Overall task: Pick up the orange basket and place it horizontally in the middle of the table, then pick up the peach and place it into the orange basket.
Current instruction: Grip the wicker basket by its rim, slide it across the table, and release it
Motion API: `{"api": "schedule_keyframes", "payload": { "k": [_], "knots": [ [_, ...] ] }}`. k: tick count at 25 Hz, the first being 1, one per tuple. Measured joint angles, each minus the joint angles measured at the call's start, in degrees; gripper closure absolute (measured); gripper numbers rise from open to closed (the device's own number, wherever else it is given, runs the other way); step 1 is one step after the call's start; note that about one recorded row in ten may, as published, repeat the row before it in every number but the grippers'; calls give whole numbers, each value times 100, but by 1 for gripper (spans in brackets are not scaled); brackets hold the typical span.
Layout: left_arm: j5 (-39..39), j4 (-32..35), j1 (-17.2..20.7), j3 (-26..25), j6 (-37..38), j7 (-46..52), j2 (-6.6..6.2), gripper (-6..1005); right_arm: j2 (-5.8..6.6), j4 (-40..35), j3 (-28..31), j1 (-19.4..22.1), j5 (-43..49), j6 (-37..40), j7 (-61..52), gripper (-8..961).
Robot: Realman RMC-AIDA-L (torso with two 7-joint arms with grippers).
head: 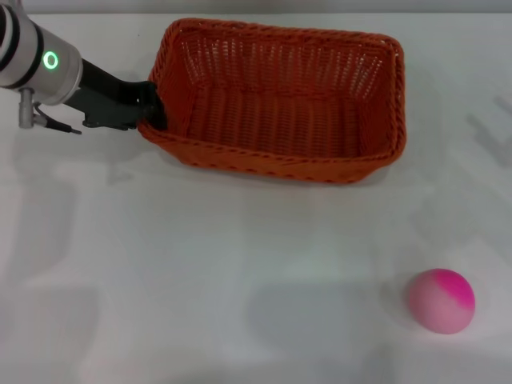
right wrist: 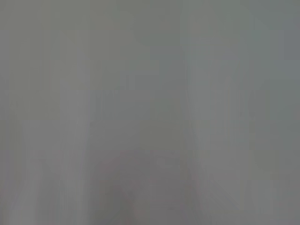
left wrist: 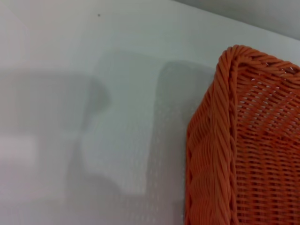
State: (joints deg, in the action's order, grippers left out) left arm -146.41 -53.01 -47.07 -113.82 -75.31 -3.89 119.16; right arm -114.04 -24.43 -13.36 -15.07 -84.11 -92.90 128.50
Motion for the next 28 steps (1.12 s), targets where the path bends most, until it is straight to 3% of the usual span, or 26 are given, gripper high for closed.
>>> {"api": "schedule_keyframes", "payload": {
  "k": [11, 22, 25, 28],
  "knots": [
    [252, 117, -28, -54, -67, -213, -17, 772, -14, 0, 0, -34, -12, 0, 9, 308],
    [505, 177, 39, -146, -134, -630, -32, 325, -41, 3, 1, -68, -2, 0, 9, 309],
    [566, 154, 83, -259, -191, -860, -44, 124, -42, 20, 0, -72, 0, 0, 3, 309],
    [583, 46, 201, -434, -242, -1227, -55, 122, -40, 18, 0, -79, -1, 0, -41, 309]
  ]
}}
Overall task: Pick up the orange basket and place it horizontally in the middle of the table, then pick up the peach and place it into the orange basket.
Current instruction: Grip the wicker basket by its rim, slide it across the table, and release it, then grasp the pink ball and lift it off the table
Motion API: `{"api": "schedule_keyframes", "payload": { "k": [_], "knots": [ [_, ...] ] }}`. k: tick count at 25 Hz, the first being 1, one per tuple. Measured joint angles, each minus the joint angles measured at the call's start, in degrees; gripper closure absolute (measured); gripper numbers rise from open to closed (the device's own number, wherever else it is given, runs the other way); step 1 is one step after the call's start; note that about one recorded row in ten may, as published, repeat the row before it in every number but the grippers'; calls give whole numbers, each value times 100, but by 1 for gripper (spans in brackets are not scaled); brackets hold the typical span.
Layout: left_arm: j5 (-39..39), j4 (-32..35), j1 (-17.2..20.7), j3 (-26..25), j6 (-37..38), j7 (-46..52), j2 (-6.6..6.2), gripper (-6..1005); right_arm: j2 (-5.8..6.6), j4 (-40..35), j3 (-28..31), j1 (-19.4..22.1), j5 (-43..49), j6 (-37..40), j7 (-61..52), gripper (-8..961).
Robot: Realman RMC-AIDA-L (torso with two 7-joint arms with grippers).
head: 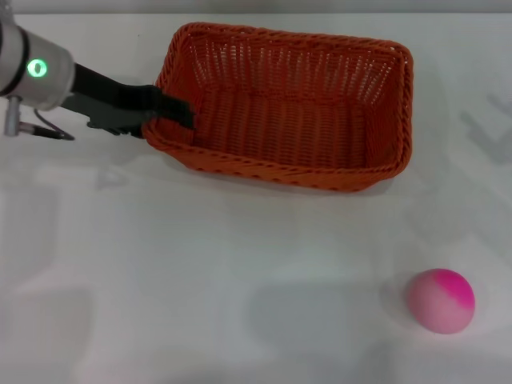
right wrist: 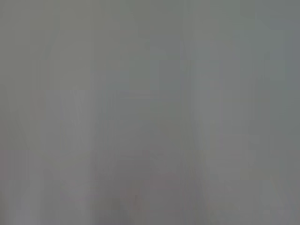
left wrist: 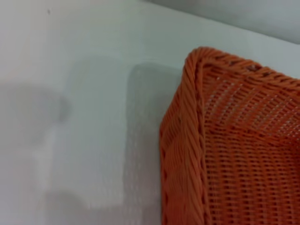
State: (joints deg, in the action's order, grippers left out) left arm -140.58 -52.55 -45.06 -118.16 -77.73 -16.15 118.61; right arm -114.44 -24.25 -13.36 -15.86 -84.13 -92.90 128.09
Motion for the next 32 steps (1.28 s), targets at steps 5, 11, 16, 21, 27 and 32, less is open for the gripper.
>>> {"api": "schedule_keyframes", "payload": {
  "k": [5, 11, 16, 21, 27, 32],
  "knots": [
    [202, -518, 366, -597, -49, -1098, -5, 120, 7, -29, 29, 39, -45, -137, -106, 308],
    [1116, -1212, 1147, -1261, 35, -2929, -4, 119, 8, -512, 78, 169, -95, -168, -512, 307],
    [2265, -1200, 1756, -1711, 102, -4409, 3, 119, 3, -1103, 78, 244, -139, -270, -1119, 307],
    [3053, -1115, 2295, -1829, 111, -5710, 13, 120, 0, -2114, -60, 265, -37, -419, -2110, 308],
    [4039, -678, 2780, -2158, 108, -7002, 27, 120, 117, -4006, -909, 254, 453, -556, -3494, 309],
    [4596, -318, 3101, -2313, 88, -8027, 32, 121, 440, -5560, -1914, 110, 989, -930, -4722, 309]
  ]
}}
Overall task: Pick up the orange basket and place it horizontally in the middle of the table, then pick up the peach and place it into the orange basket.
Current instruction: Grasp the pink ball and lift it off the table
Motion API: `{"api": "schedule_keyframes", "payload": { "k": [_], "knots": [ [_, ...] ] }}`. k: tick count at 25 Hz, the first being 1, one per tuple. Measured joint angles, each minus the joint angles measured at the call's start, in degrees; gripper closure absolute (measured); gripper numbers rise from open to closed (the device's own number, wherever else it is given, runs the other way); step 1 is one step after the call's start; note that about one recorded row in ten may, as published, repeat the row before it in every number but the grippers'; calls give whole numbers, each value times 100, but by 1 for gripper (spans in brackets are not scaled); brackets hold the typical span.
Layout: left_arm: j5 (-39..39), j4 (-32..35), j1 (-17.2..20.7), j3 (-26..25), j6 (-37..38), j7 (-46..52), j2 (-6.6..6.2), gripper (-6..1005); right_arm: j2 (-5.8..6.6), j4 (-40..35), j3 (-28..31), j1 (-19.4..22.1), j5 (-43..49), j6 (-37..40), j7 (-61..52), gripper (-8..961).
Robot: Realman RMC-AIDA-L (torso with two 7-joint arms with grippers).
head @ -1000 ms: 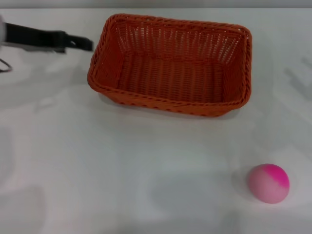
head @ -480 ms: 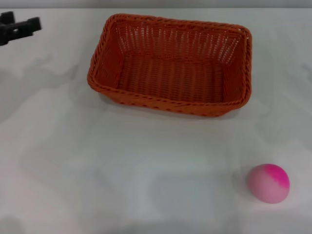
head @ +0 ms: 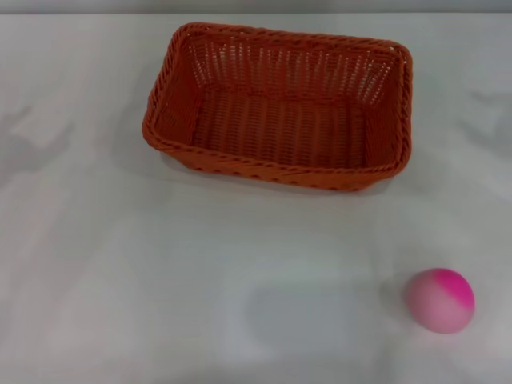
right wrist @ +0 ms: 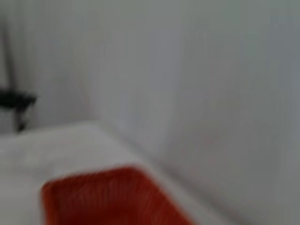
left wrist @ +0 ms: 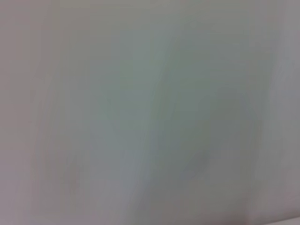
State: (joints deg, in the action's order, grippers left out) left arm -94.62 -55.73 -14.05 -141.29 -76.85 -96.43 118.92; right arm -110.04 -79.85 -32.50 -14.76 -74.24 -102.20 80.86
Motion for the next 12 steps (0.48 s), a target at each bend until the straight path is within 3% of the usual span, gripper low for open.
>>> {"api": "schedule_keyframes", "payload": {
  "k": [5, 12],
  "knots": [
    [625, 495, 193, -112, 7, -745, 0, 121, 478, -408, -972, -619, 953, -284, -1306, 307],
    [1011, 839, 238, -352, 15, -1236, -1, 121, 1002, 484, -2624, -1480, 1911, -660, -2734, 310]
  ]
}}
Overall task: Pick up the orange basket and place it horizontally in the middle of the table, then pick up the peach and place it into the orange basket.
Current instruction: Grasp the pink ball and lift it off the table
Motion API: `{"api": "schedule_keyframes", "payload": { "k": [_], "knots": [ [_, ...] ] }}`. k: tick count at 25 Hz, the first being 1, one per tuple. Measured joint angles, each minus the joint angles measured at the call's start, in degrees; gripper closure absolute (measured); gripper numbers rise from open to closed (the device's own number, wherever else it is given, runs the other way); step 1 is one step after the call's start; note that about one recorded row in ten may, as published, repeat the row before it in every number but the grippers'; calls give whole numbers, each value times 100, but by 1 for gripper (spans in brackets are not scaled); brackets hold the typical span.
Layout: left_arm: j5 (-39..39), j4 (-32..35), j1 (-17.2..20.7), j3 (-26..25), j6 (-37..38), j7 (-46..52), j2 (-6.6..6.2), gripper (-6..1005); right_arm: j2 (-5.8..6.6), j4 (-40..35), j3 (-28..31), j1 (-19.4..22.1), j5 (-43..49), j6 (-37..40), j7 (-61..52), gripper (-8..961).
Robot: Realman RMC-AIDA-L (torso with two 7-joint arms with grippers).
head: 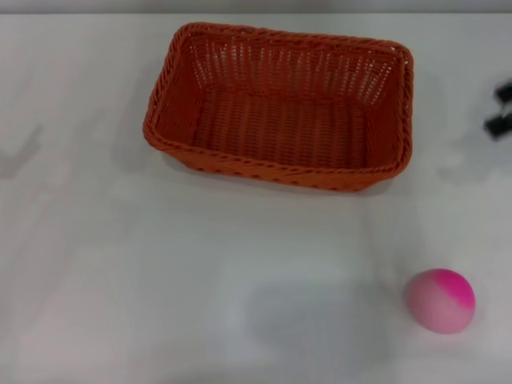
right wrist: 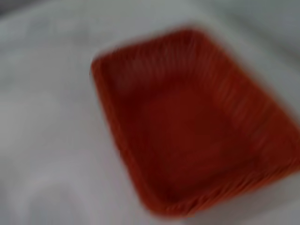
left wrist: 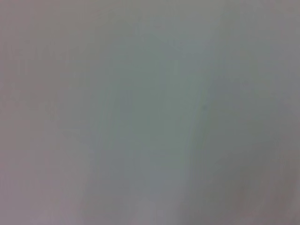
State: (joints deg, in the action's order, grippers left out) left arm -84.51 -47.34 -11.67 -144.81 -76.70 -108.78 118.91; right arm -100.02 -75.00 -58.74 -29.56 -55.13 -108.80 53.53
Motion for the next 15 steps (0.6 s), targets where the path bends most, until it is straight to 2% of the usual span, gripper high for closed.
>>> {"api": "schedule_keyframes", "payload": {
  "k": [2, 4, 9, 12, 15],
  "knots": [
    [58, 59, -29, -2, 1, -72, -9, 120, 69, 506, -438, -289, 169, -63, -241, 311],
    [98, 84, -37, -2, 1, -132, -11, 120, 62, 1057, -724, -580, 346, -79, -326, 311],
    [150, 138, -23, -11, 14, -265, -14, 120, -250, 2003, -1000, -1138, 1013, -85, -358, 313],
    [156, 251, -26, -12, 39, -399, -16, 120, -427, 2353, -1034, -1322, 1229, -84, -355, 314],
    [159, 322, -29, -12, 45, -483, -23, 121, -674, 2550, -1070, -1447, 1644, -83, -407, 314]
  ]
}}
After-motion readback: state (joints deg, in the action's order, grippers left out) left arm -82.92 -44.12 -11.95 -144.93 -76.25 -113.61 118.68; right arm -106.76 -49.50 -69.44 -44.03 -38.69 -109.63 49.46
